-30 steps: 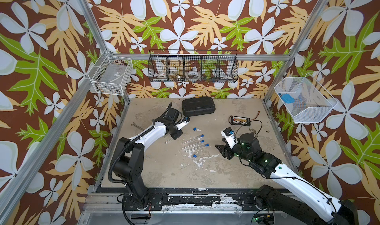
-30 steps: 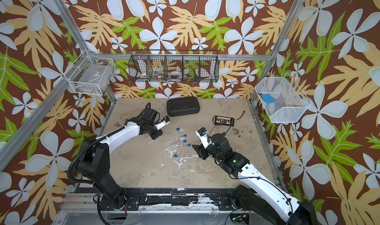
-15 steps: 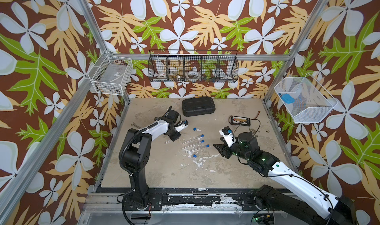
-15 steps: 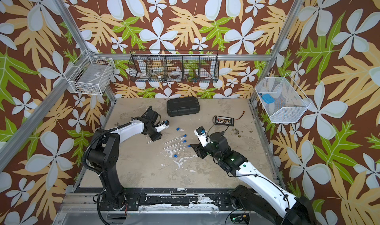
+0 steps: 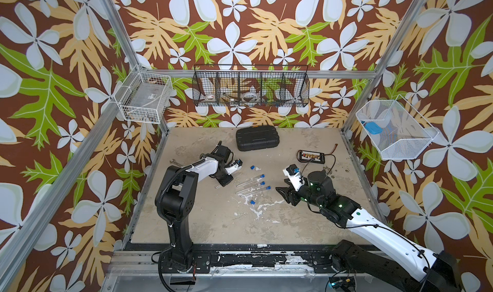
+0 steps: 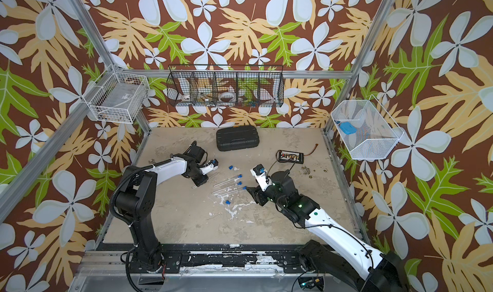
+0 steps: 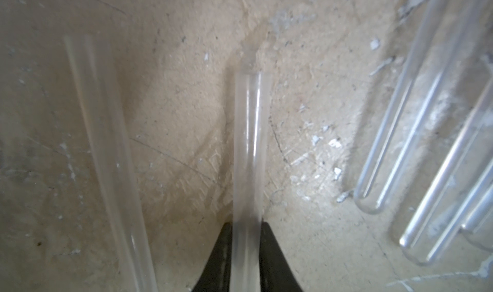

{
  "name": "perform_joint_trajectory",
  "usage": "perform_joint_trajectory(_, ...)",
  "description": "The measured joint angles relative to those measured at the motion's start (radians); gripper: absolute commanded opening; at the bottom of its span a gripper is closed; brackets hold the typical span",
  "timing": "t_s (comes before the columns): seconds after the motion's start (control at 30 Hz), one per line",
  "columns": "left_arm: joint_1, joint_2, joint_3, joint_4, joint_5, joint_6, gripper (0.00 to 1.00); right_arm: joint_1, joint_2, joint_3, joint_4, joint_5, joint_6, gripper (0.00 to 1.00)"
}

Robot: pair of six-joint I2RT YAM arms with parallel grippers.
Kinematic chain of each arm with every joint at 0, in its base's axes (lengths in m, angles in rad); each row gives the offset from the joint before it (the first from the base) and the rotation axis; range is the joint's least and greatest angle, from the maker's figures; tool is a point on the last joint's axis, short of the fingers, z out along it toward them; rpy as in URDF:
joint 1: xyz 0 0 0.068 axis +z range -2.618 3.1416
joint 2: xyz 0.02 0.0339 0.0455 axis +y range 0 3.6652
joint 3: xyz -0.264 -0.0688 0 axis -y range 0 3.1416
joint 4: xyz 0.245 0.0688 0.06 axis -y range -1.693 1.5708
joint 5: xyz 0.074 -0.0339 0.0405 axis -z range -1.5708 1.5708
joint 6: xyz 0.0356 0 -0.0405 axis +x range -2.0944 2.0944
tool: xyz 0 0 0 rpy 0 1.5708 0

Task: Insert stoppers into test tubes
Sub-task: Pick up the test tube at the center of the board.

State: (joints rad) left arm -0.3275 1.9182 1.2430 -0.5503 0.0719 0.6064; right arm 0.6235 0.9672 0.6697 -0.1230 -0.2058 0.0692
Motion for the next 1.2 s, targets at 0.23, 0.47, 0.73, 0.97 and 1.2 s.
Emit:
perform_joint_trajectory(0.23, 0.0, -0.011, -0.012, 0.016, -0.008, 0.001, 0.09, 0.0, -0.027, -0.001, 0.003, 0.005, 0.008, 0.59)
perform_joint_trajectory(0.47, 0.002, -0.142, -0.063, 0.034, -0.048, 0.016, 0.07, 0.0, -0.041, 0.004, -0.01, 0.034, 0.09, 0.57)
perform_joint_trajectory(0.73, -0.034, -0.428, -0.225, 0.126, 0.06, 0.058, 0.07, 0.0, 0.001, 0.117, -0.088, -0.006, 0.228, 0.56)
perform_joint_trajectory(0.97, -0.158, -0.594, -0.367, 0.177, 0.155, 0.135, 0.04, 0.0, 0.109, 0.283, -0.224, -0.071, 0.362, 0.56)
perform_joint_trajectory(1.2, -0.248, -0.73, -0.475, 0.268, 0.253, 0.18, 0.04, -0.001, 0.263, 0.409, -0.284, -0.208, 0.436, 0.57)
